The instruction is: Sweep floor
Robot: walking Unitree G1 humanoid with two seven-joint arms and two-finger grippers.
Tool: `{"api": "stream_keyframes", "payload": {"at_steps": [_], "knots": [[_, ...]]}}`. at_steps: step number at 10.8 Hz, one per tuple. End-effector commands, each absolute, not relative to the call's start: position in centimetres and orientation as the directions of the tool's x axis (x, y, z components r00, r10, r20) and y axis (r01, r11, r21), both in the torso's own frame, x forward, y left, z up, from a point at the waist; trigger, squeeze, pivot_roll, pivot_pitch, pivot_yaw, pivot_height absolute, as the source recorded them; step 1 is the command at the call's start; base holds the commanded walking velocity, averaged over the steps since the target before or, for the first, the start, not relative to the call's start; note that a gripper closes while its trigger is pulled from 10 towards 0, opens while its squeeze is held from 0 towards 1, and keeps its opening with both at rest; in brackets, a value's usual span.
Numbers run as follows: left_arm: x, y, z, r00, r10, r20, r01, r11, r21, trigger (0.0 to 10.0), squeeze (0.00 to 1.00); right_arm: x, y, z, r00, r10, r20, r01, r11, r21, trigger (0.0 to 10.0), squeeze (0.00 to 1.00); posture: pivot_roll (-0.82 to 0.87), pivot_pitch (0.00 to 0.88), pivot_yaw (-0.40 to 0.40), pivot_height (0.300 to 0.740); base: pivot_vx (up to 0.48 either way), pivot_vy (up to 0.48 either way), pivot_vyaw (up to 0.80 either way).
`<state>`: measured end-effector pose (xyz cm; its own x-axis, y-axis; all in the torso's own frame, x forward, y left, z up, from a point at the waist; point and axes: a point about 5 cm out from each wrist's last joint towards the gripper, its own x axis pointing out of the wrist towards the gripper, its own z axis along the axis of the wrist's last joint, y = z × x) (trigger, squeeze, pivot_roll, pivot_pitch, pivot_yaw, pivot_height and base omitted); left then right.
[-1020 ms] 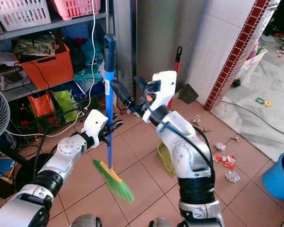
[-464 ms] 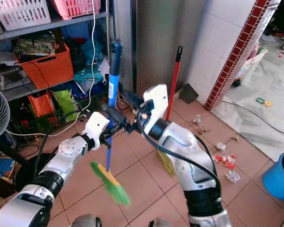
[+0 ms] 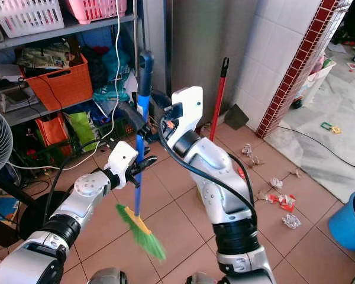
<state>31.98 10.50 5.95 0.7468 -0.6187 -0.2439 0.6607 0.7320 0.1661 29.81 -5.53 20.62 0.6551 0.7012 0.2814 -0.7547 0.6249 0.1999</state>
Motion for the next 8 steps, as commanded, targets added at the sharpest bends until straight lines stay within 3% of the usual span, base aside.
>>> {"api": "stream_keyframes", "payload": {"at_steps": [1, 2, 7, 8], "knots": [[32.56, 10.15, 7.02, 0.741, -0.637, -0.212, 0.671, 0.713, 0.204, 0.0, 0.00, 30.19, -5.60, 21.17, 0.665, 0.688, 0.289, -0.745, 0.641, 0.187, 6.8, 0.00, -0.03, 0.000, -0.033, 0.740, 0.000, 0.000, 0.00], [32.54, 10.12, 6.96, 0.740, -0.638, -0.216, 0.673, 0.711, 0.204, 0.0, 0.00, 30.53, -5.58, 21.31, 0.677, 0.677, 0.289, -0.733, 0.654, 0.187, 0.0, 0.00, -0.03, 0.000, -0.032, 0.740, 0.000, 0.000, 0.00], [32.47, 10.06, 6.80, 0.736, -0.640, -0.222, 0.676, 0.707, 0.207, 0.0, 0.00, 30.97, -5.19, 21.39, 0.717, 0.639, 0.279, -0.696, 0.684, 0.220, 0.0, 0.00, -0.03, 0.000, -0.034, 0.740, 0.000, 0.000, 0.00], [32.50, 10.04, 6.82, 0.736, -0.639, -0.222, 0.676, 0.707, 0.208, 0.0, 0.00, 30.94, -4.97, 21.36, 0.716, 0.642, 0.276, -0.697, 0.680, 0.226, 10.0, 0.00, -0.03, 0.000, -0.033, 0.740, 0.000, 0.000, 0.00]]}}
